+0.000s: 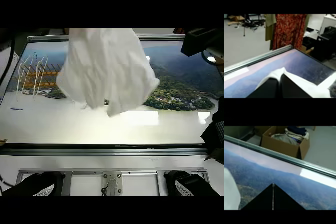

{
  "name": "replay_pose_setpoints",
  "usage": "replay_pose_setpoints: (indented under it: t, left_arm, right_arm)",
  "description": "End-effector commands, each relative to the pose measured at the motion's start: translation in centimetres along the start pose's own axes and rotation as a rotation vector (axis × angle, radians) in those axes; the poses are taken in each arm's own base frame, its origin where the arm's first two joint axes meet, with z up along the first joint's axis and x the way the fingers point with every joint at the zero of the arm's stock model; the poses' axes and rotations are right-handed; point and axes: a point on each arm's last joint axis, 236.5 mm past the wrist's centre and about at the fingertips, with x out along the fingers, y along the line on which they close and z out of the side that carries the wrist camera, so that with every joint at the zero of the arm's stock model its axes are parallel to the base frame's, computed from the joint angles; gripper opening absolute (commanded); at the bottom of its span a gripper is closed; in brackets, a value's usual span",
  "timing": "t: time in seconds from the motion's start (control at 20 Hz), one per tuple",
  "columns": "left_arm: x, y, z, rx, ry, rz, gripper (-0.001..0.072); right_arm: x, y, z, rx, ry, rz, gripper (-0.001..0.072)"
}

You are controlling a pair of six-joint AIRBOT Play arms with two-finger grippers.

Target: Fold the clothes and pants, and hang the long-sleeved shirts on hangers.

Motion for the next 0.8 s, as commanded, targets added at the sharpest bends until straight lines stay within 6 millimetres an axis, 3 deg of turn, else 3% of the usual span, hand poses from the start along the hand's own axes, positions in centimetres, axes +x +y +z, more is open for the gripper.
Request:
replay_pose_setpoints:
  t: [0.0,0.1,0.2,0.25,0.3,0.35,0.4,0.45,0.55,0.65,0.75]
  left_arm:
    - [0.2,-2.9,-4.3,-0.055,0.100,-0.029,0.0012]
    - [2.6,-3.3,-9.9,-0.117,0.223,-0.038,0.0012]
    - [5.2,-3.1,-16.7,-0.154,0.365,-0.031,0.0013]
    - [6.4,-2.7,-20.2,-0.180,0.432,-0.020,0.0142]
    - [7.4,-2.1,-22.8,-0.221,0.484,-0.002,0.0520]
    - [7.9,-0.7,-24.7,-0.282,0.532,0.037,0.0709]
    - [7.9,1.4,-26.0,-0.333,0.576,0.083,0.0709]
    - [7.3,3.7,-26.8,-0.357,0.617,0.126,0.0709]
    - [4.2,9.0,-29.2,-0.427,0.728,0.232,0.0709]
    - [-0.3,12.8,-33.5,-0.512,0.855,0.330,0.0709]
    - [-5.1,14.7,-39.0,-0.611,0.977,0.413,0.0709]
  right_arm:
    - [-1.1,-0.3,1.1,0.044,-0.036,-0.018,0.0021]
    - [-1.1,-0.3,0.9,0.044,-0.028,-0.016,0.0021]
    - [-1.0,-0.2,0.4,0.044,-0.008,-0.012,0.0021]
    - [-1.0,-0.1,0.2,0.044,0.004,-0.010,0.0021]
    - [-1.0,-0.1,-0.2,0.043,0.018,-0.007,0.0021]
    - [-1.0,-0.1,-0.4,0.040,0.026,-0.009,0.0021]
    - [-1.0,-0.2,-0.5,0.035,0.029,-0.013,0.0021]
    - [-1.1,-0.2,-0.5,0.035,0.030,-0.013,0.0021]
    - [-1.2,-0.1,-0.9,0.036,0.049,-0.008,0.0021]
    - [-1.2,0.1,-1.8,0.036,0.086,0.001,0.0021]
    - [-1.2,0.4,-2.8,0.038,0.130,0.011,0.0022]
